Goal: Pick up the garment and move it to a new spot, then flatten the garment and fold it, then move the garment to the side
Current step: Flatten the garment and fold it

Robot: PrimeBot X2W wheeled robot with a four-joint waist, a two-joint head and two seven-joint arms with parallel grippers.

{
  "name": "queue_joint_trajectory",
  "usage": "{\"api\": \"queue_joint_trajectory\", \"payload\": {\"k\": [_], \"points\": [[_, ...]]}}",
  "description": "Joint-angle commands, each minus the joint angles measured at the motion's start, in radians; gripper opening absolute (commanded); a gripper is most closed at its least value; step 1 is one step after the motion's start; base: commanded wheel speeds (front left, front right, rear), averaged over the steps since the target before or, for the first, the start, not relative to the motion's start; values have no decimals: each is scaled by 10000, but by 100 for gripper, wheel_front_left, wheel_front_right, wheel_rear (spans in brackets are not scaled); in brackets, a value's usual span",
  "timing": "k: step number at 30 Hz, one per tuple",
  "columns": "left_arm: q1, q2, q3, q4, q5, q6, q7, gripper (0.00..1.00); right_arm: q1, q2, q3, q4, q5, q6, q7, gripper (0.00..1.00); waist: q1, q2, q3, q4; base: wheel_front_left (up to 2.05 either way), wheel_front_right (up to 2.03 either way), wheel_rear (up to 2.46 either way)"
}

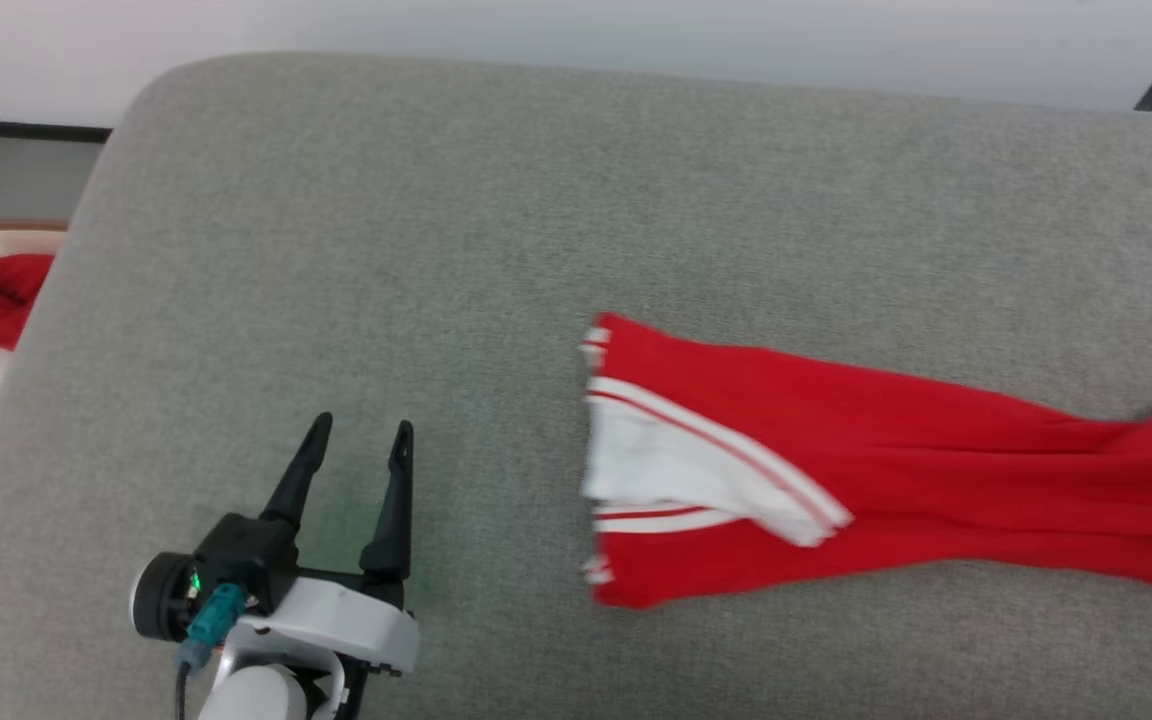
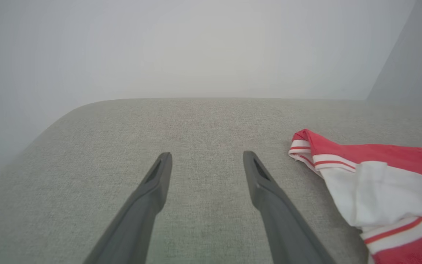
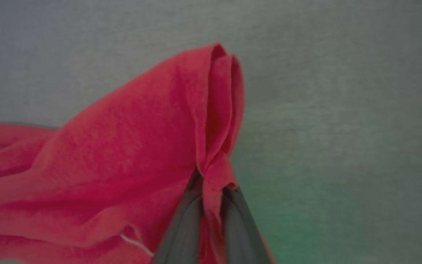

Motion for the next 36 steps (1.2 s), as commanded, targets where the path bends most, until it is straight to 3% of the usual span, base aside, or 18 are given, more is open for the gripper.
{"api": "queue_joint_trajectory", "payload": {"k": [1,8,12,19,27,32,36], "points": [[130,-22,94,-72,138,-96,3,100,185,-440,-394,200,-155,-33,-240,0,0,0,54,-191,0,0,0],[96,-57,352,-203,340,-251,3,100,65,-1676,-1876,1312,-268,-28,-875,0,0,0,258,-486,0,0,0],[67,-86,373,-145,388,-311,3,100,-214,-1783,-2037,1606,-128,-28,-1070,0,0,0,280,-570,0,0,0],[76,-174,430,52,424,-359,3,100,72,-1234,-957,480,638,-27,-687,0,0,0,44,-663,0,0,0],[403,-298,485,179,286,-411,3,100,940,74,598,-3141,1690,-27,489,0,0,0,-340,-642,0,0,0],[426,-382,374,248,251,-407,3,100,792,745,1914,-4727,1590,-25,884,0,0,0,-459,-494,0,0,0],[377,-431,273,299,247,-415,3,100,470,1212,2851,-4986,1374,-25,811,0,0,0,-502,-327,0,0,0]]}}
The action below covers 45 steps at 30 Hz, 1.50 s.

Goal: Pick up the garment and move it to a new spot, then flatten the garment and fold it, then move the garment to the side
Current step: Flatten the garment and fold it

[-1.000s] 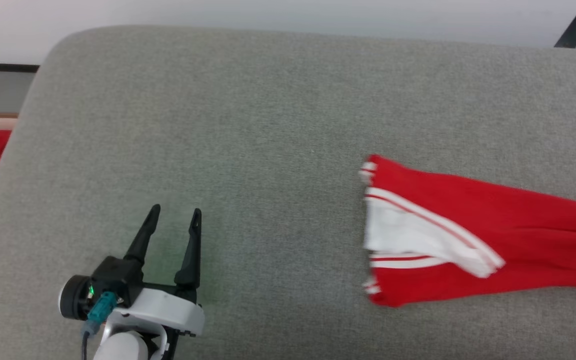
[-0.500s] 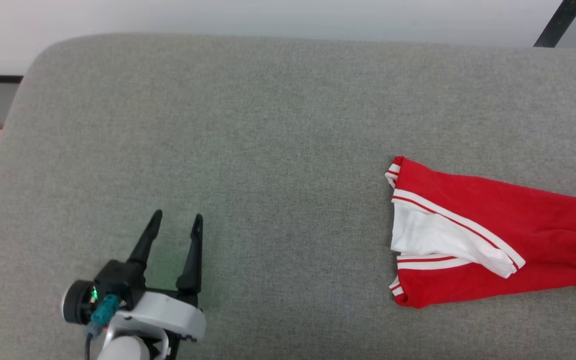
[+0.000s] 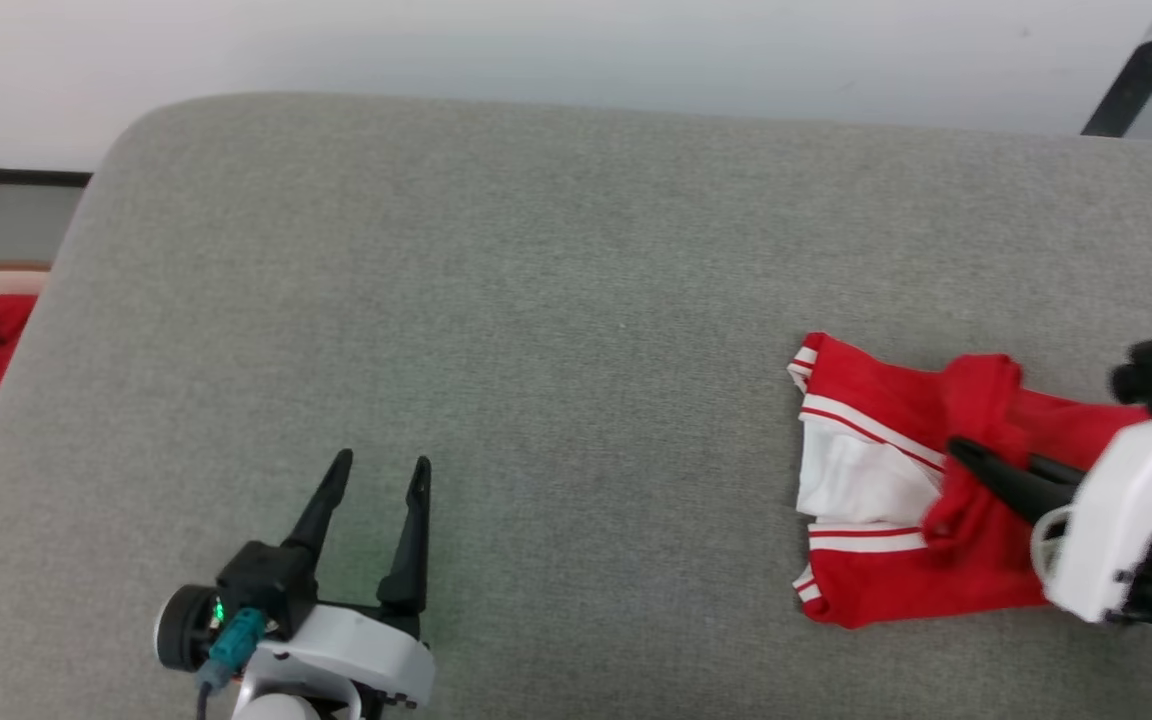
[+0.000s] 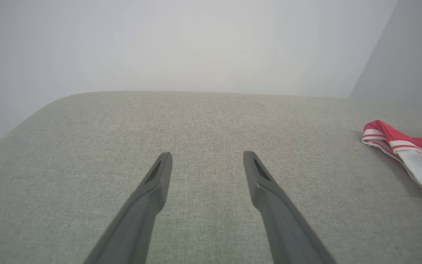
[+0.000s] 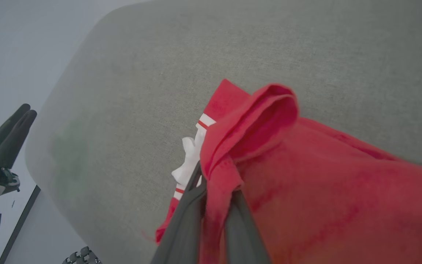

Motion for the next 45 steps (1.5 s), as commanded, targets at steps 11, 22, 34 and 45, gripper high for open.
{"api": "queue_joint_trajectory", "payload": {"k": [11,22,34,45], "points": [[-104,-143,-269,116,-205,-31,3,100,-1032,440,1426,1557,-693,-16,-1216,0,0,0,157,548,0,0,0],[-215,-205,-314,249,-323,-33,3,100,-1503,447,2120,2820,-547,-14,-1983,30,0,0,199,623,0,0,0],[-60,163,-117,382,-364,-33,3,100,-1278,-76,2404,3020,-8,-16,-3066,100,0,0,-446,-116,0,0,0],[203,491,-149,731,-559,-32,3,100,-587,-955,1854,3582,49,-14,-5018,100,0,0,-1105,-977,0,0,0]]}}
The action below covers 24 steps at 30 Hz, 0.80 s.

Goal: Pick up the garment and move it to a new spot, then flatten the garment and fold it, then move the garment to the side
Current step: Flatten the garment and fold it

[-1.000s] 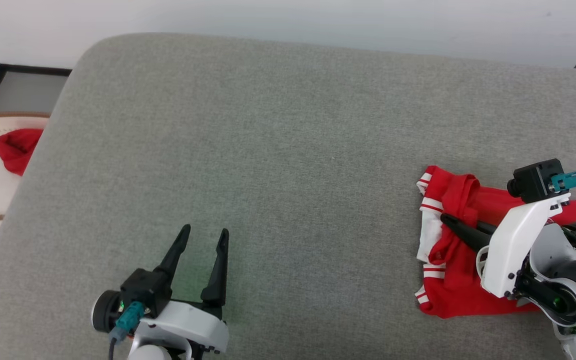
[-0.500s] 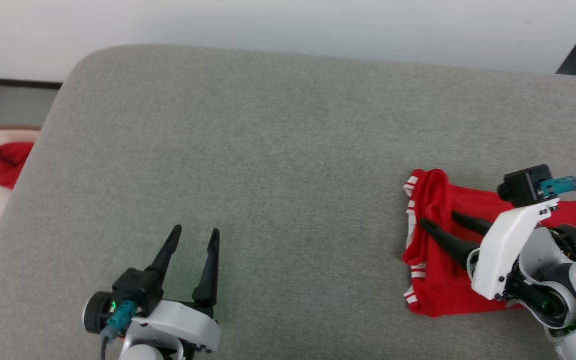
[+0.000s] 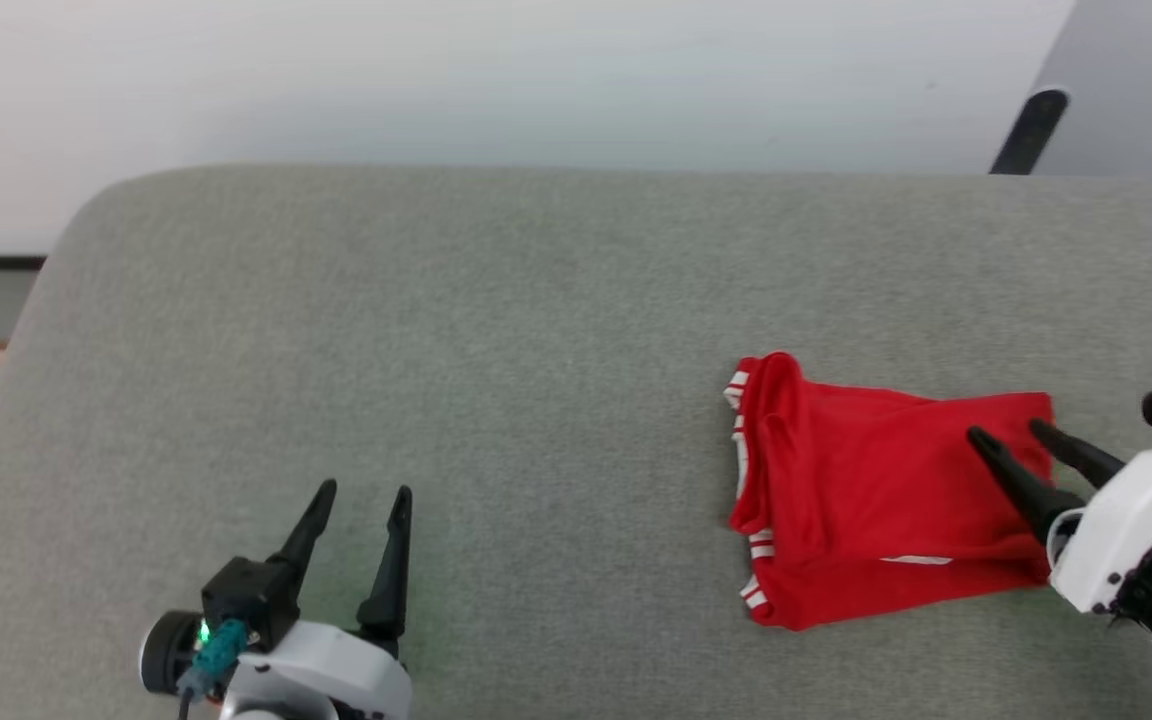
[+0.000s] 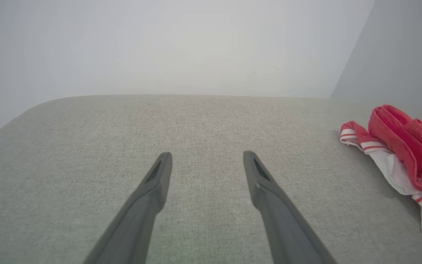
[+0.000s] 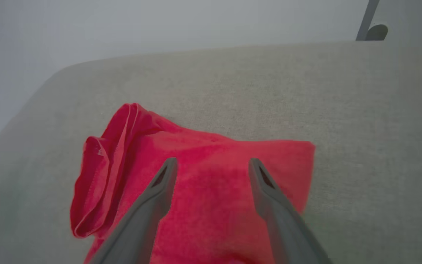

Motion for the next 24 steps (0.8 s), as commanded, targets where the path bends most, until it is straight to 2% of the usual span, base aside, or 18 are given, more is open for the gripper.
{"api": "queue_joint_trajectory", "payload": {"k": [1,9,10,17,24], "points": [[206,39,-6,150,-74,-19,3,100,221,-138,17,99,-173,-16,-645,100,0,0,-368,-375,0,0,0],[449,207,82,374,-249,-19,3,100,835,104,-154,668,-295,-14,-3604,100,0,0,-814,-753,0,0,0],[449,207,82,374,-249,-19,3,100,835,104,-154,668,-295,-14,-3604,100,0,0,-814,-753,0,0,0],[802,245,384,37,-145,-6,3,100,1532,169,-249,838,-584,-16,-5388,100,0,0,-1173,-792,0,0,0],[1267,252,598,-398,38,-8,3,100,2372,598,-777,582,-1176,-16,-5998,100,0,0,-1425,-644,0,0,0]]}}
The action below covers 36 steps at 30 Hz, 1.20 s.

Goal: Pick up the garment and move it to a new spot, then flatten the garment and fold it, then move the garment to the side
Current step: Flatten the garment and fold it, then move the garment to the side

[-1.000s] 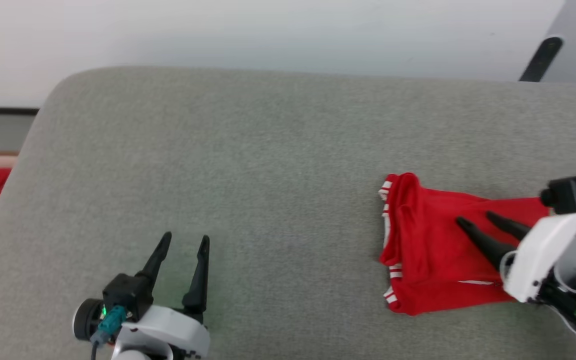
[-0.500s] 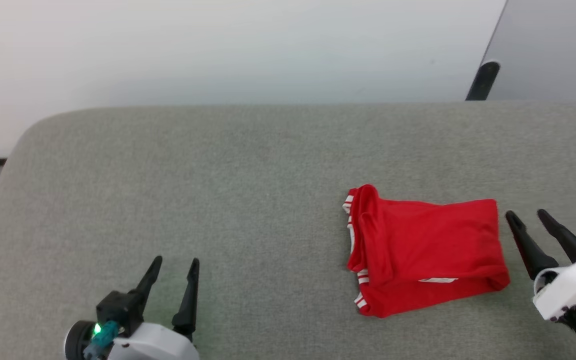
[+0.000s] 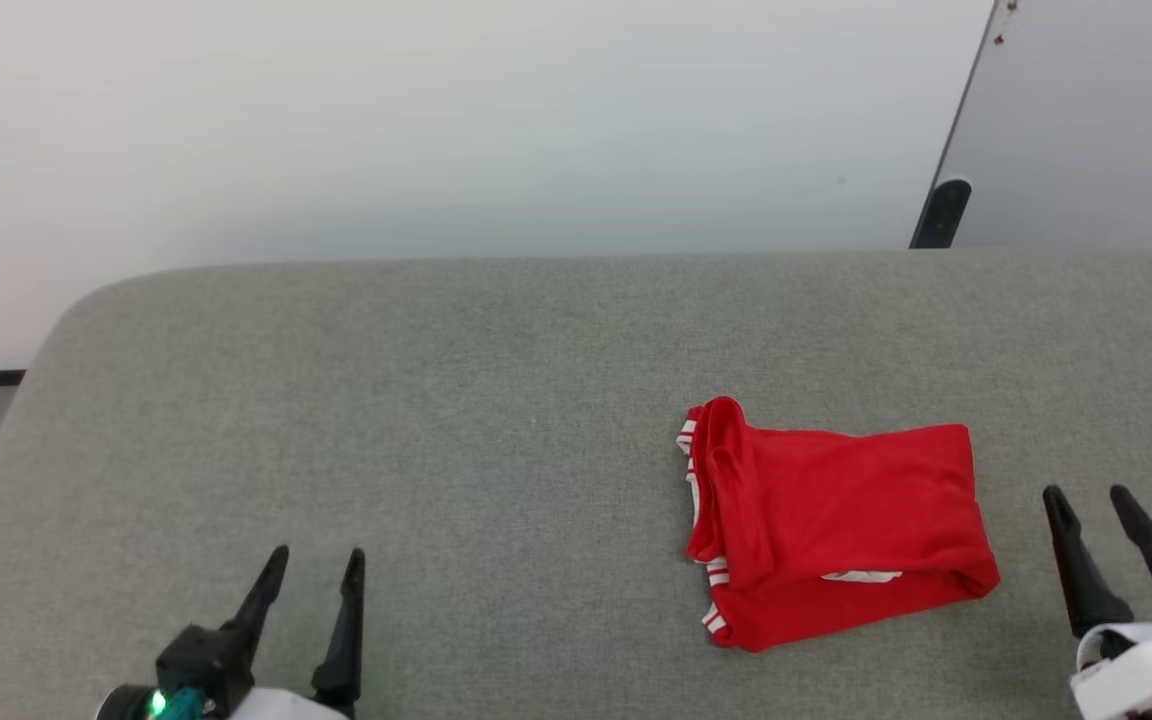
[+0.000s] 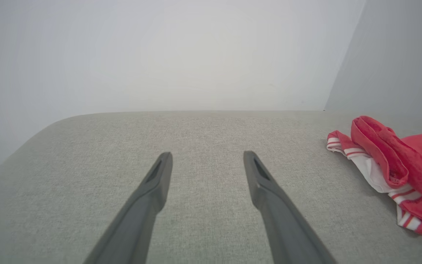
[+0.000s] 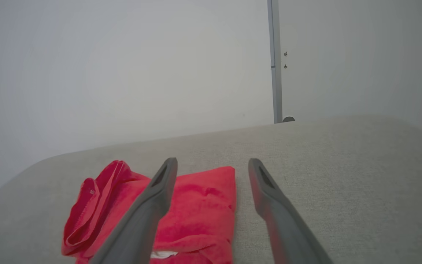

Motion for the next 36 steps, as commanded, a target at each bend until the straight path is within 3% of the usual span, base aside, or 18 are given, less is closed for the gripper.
{"api": "queue_joint_trajectory", "payload": {"k": [1,18,36], "points": [[190,19,68,-112,80,-8,3,100,245,143,-146,-121,-168,-16,-79,100,-1,0,-70,73,0,0,0],[2077,-164,348,-1778,305,253,3,100,2175,1461,-1574,-2182,-1480,-16,430,100,-1,0,-288,321,0,0,0],[1924,-153,135,-1855,221,351,4,100,2330,1824,-1880,-2669,-1656,-16,893,100,-1,0,-202,305,0,0,0]]}}
